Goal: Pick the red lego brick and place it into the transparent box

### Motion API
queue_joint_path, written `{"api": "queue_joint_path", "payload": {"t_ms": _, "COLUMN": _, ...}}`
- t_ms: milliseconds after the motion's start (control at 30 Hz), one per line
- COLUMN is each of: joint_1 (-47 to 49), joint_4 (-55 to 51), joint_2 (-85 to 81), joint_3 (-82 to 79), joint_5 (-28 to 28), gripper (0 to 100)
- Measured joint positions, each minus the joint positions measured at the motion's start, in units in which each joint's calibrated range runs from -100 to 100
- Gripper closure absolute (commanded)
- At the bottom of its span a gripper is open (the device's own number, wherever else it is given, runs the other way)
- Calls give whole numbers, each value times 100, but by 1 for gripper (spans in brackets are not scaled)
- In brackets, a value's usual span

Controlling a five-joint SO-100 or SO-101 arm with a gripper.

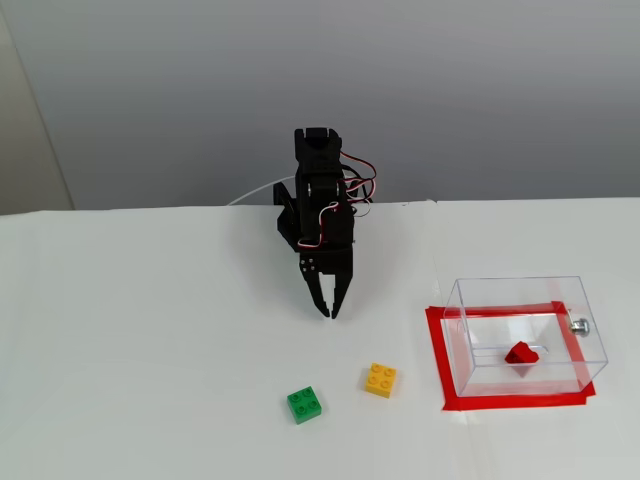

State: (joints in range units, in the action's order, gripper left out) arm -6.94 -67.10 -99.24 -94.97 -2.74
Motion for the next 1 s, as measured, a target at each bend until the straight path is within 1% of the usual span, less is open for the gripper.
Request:
{"api": "queue_joint_path", "payload": {"t_ms": 67, "joint_1": 32, "joint_4": -454, "joint_2": 0, "joint_3": 115, "joint_5": 0, "gripper": 99}}
{"api": "queue_joint_path", "payload": {"t_ms": 167, "joint_1": 139, "joint_4": -617, "joint_2": 0, "joint_3": 132, "joint_5": 29, "gripper": 99}}
{"api": "queue_joint_path", "payload": {"t_ms": 1000, "joint_1": 128, "joint_4": -668, "joint_2": 0, "joint_3": 132, "joint_5": 0, "gripper": 99}}
